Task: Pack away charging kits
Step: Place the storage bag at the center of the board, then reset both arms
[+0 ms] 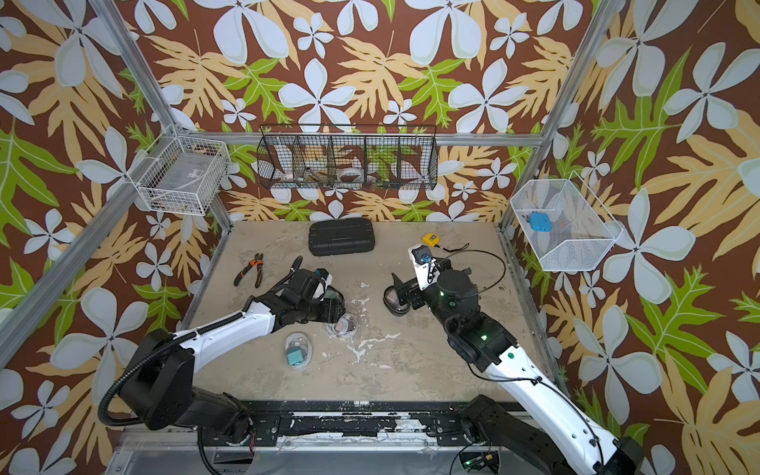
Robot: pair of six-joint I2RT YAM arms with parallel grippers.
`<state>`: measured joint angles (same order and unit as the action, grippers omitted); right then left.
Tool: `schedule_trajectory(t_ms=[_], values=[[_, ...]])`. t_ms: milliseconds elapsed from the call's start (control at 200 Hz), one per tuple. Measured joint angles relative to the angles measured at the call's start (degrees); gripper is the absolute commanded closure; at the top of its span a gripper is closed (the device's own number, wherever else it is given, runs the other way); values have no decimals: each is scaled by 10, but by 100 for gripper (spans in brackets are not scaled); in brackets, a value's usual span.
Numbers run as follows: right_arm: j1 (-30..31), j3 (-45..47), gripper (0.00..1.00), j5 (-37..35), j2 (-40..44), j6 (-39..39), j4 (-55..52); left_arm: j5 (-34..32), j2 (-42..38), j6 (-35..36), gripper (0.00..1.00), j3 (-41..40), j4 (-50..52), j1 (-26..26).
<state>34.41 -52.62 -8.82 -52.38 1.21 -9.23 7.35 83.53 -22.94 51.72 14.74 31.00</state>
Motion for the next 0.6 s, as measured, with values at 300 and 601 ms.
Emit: schedule_trajectory(t_ms=[300, 601], values=[[-152, 33, 0, 29, -88, 22, 107, -55, -64, 45, 0, 42, -39, -168], [-270, 184, 0, 31, -152, -33, 311, -209, -146, 127, 0, -192, -238, -270]])
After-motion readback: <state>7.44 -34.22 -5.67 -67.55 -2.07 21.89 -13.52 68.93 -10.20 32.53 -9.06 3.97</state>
